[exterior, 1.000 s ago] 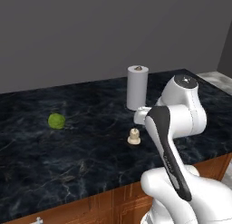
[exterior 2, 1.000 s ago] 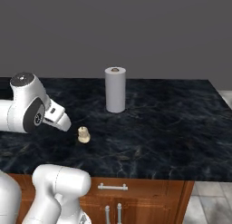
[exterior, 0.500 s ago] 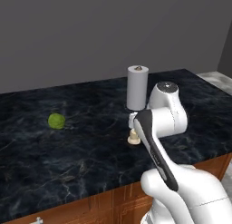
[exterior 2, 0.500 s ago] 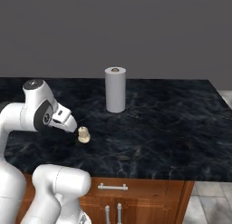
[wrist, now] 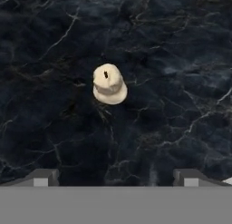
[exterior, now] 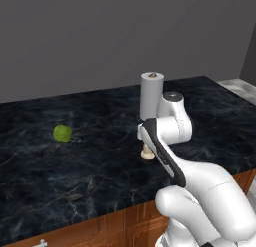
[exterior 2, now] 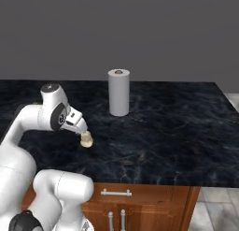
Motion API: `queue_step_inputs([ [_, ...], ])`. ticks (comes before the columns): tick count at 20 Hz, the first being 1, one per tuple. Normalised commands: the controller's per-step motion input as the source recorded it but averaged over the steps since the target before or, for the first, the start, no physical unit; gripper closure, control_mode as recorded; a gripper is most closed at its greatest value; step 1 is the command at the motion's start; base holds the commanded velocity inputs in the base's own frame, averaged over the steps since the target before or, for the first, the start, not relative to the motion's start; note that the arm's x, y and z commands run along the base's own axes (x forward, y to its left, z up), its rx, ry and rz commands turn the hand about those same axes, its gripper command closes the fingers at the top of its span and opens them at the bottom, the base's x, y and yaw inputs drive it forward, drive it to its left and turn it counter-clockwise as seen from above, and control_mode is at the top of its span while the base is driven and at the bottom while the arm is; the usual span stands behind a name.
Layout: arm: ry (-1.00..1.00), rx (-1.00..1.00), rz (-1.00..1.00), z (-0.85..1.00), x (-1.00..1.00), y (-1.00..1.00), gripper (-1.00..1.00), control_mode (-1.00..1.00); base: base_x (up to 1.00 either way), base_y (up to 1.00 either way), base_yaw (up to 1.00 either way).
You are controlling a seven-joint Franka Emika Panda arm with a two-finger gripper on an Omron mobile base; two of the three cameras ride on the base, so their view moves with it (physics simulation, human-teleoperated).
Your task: Pick the candle and candle from the dining table and place them in the open cabinet. Close the cabinet after placing the objects.
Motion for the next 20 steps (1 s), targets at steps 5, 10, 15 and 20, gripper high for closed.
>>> queue_step_inputs([
  [5,0.09,0.0,0.0,-0.27,0.6,-0.01,-1.0,-1.0,0.0,0.0,0.0],
  [10,0.05,0.0,0.0,-0.31,0.52,0.0,-1.0,-1.0,0.0,0.0,0.0],
  [15,0.04,0.0,0.0,-0.42,0.34,0.0,-1.0,-1.0,0.0,0.0,0.0],
  [20,0.0,-0.02,0.0,-0.42,0.13,0.0,-1.0,-1.0,0.0,0.0,0.0],
])
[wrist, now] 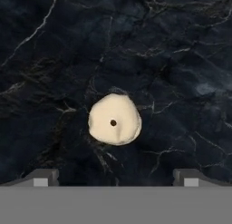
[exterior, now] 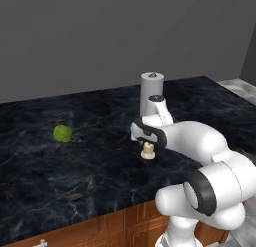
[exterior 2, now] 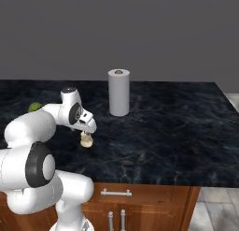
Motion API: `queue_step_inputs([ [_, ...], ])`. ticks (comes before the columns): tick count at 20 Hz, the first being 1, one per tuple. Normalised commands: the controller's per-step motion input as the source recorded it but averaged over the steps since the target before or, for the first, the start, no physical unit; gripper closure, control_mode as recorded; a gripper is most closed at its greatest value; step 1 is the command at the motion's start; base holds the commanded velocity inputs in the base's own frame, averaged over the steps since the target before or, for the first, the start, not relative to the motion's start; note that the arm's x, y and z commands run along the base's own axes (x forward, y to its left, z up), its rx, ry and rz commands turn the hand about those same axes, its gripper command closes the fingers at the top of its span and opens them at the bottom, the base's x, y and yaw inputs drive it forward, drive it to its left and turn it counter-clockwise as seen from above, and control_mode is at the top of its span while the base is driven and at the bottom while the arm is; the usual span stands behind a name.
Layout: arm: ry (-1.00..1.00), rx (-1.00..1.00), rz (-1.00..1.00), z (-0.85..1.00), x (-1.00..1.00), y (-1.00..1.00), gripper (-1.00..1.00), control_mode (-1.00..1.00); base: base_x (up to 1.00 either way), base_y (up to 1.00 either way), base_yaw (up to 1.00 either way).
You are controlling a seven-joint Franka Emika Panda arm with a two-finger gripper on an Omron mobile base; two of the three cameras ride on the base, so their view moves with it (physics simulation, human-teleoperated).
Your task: Pick the candle and candle from the dining table and place them in the open cabinet. Close the cabinet after placing the objects.
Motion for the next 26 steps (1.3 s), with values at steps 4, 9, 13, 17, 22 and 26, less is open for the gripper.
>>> queue_step_inputs([
  [4,0.0,0.0,0.0,-0.27,0.1,0.0,-1.0,-1.0,0.0,0.0,0.0],
  [9,0.0,0.0,0.0,-0.24,0.14,0.0,-1.0,-1.0,0.0,0.0,0.0],
  [13,0.0,0.0,0.0,-0.18,0.07,0.0,-1.0,-1.0,0.0,0.0,0.0],
  [17,-0.02,0.0,0.0,-0.15,0.0,0.0,-1.0,-1.0,0.0,0.0,0.0],
  [22,-0.03,0.0,0.0,-0.11,0.01,0.0,-1.0,-1.0,0.0,0.0,0.0],
  [26,-0.09,-0.01,0.0,-0.12,0.01,-0.02,-1.0,-1.0,0.0,0.0,0.0],
])
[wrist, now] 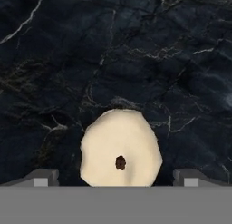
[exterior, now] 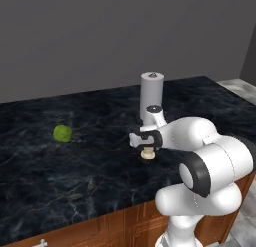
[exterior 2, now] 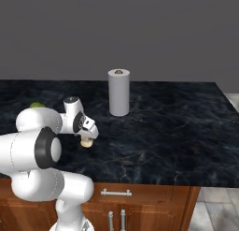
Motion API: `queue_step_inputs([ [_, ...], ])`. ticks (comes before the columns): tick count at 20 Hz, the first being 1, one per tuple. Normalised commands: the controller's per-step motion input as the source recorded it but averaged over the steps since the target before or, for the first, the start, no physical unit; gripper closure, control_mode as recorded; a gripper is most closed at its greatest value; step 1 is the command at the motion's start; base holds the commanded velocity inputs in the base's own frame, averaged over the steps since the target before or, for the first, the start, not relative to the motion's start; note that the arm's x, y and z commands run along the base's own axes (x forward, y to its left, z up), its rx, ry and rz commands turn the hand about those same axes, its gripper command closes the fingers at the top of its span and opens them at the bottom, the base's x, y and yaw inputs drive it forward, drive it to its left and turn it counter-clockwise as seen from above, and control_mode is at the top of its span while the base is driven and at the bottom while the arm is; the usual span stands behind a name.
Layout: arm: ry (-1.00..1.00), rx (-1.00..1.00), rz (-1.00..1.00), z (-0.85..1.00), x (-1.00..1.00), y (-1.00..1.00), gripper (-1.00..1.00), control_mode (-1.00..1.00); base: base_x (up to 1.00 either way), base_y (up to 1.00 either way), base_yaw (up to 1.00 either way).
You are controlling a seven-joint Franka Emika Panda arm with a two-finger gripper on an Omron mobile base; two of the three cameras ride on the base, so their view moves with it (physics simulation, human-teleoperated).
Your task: Pick the candle and candle from the dining table and place them in the open cabinet. Close the cabinet after placing the objects.
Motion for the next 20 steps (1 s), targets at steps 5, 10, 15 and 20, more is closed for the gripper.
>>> queue_step_inputs([
  [5,-0.13,0.0,0.0,-0.05,0.04,0.0,-1.0,-1.0,0.0,0.0,0.0],
  [10,-0.1,0.0,0.0,-0.04,0.07,0.0,-1.0,-1.0,0.0,0.0,0.0],
  [15,-0.01,0.0,0.0,-0.11,0.02,0.0,-1.0,-1.0,0.0,0.0,0.0],
  [20,-0.01,0.0,0.01,-0.16,0.12,-0.01,-1.0,-1.0,0.0,0.0,0.0],
])
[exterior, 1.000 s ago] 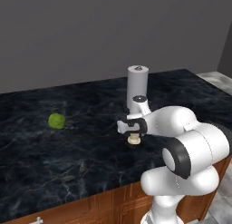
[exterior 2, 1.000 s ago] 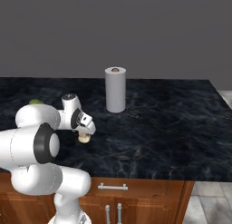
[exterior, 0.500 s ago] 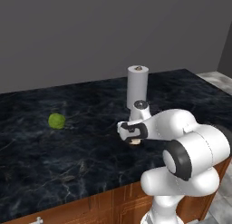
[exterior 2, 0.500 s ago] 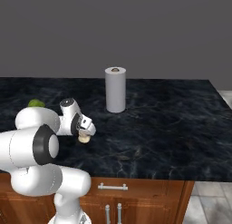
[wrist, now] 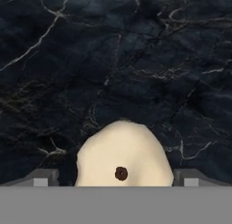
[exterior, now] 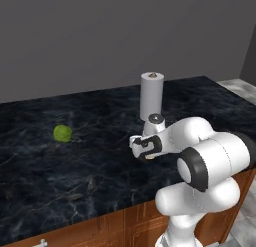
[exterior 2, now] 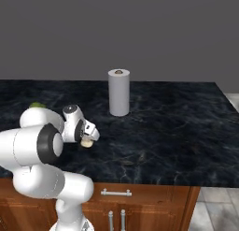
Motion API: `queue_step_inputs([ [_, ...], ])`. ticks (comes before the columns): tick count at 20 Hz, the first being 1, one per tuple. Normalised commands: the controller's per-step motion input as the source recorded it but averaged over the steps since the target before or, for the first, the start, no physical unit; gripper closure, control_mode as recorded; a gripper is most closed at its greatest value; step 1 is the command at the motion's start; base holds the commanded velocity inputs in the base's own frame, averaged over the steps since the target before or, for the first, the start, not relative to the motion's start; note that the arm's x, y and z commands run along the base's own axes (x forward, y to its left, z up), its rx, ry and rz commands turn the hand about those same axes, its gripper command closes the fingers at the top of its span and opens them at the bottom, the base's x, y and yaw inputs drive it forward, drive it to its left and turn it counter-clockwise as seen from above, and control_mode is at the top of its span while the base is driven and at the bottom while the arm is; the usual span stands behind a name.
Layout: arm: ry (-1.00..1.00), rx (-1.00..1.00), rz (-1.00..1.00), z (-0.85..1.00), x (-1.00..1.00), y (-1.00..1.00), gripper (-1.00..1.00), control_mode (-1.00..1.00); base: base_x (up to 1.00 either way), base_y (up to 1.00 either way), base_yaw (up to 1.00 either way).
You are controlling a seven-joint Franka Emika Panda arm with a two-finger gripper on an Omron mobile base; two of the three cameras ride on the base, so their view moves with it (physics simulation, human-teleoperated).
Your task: Pick the candle and candle from the dining table and place them in the open cabinet. Close the cabinet after placing the objects.
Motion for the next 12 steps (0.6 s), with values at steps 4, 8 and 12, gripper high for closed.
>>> queue_step_inputs([
  [4,-0.03,0.0,0.03,-0.1,0.2,-0.01,-1.0,-1.0,0.0,0.0,0.0],
  [8,-0.05,0.0,0.03,-0.05,0.07,-0.02,-1.0,-1.0,0.0,0.0,0.0],
  [12,-0.04,0.0,0.01,-0.09,-0.03,0.0,1.0,-1.0,0.0,0.0,0.0],
])
